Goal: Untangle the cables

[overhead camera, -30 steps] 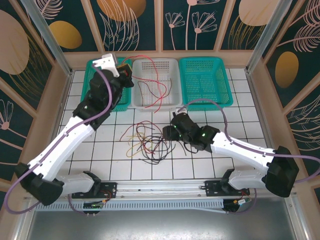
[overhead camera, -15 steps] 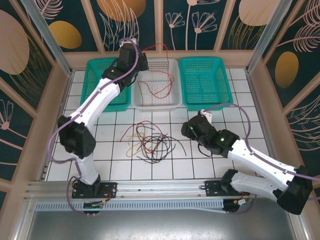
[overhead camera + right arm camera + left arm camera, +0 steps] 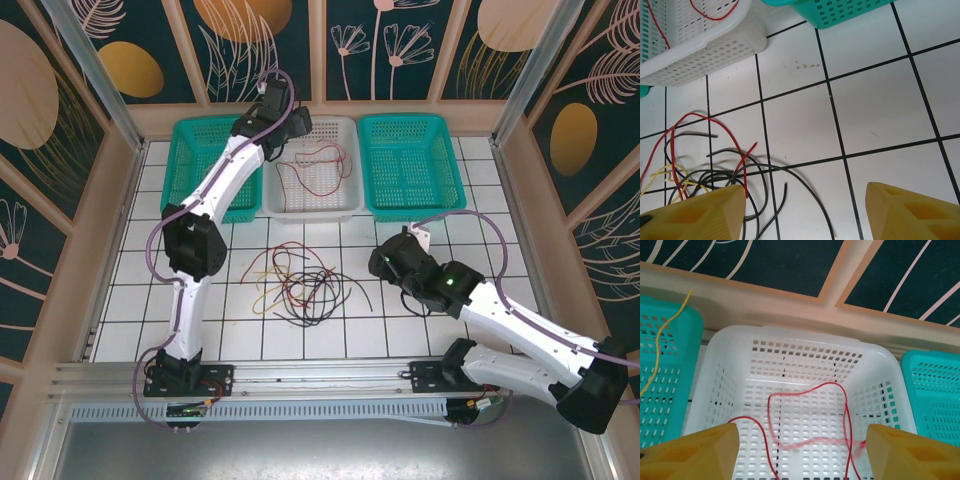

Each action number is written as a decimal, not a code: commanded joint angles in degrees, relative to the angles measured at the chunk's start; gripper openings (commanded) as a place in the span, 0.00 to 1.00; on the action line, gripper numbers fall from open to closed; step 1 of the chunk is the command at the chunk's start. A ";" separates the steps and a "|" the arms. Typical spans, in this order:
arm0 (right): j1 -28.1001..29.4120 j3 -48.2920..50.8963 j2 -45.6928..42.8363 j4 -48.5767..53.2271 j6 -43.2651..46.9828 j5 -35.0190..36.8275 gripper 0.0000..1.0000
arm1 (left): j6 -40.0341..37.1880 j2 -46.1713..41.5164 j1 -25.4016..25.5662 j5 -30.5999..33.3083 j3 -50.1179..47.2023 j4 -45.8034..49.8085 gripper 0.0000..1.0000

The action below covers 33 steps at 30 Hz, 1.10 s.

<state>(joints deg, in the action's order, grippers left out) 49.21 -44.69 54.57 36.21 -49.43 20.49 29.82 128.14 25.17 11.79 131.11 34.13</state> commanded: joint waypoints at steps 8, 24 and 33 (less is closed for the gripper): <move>2.77 0.68 10.19 -16.34 1.28 -15.24 0.60 | -2.25 -37.81 0.32 -9.72 -40.24 -18.24 0.60; 7.91 -4.36 29.36 -28.58 -2.00 -25.21 0.40 | 7.78 -66.63 2.92 -28.62 -83.72 -33.22 0.58; 6.69 -7.56 33.54 -29.16 0.00 -25.48 0.10 | 6.80 -65.21 6.34 -28.67 -86.10 -33.06 0.57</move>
<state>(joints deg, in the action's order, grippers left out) 56.21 -49.58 87.90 7.51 -51.16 -5.65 36.32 62.63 30.79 -15.75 46.13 3.01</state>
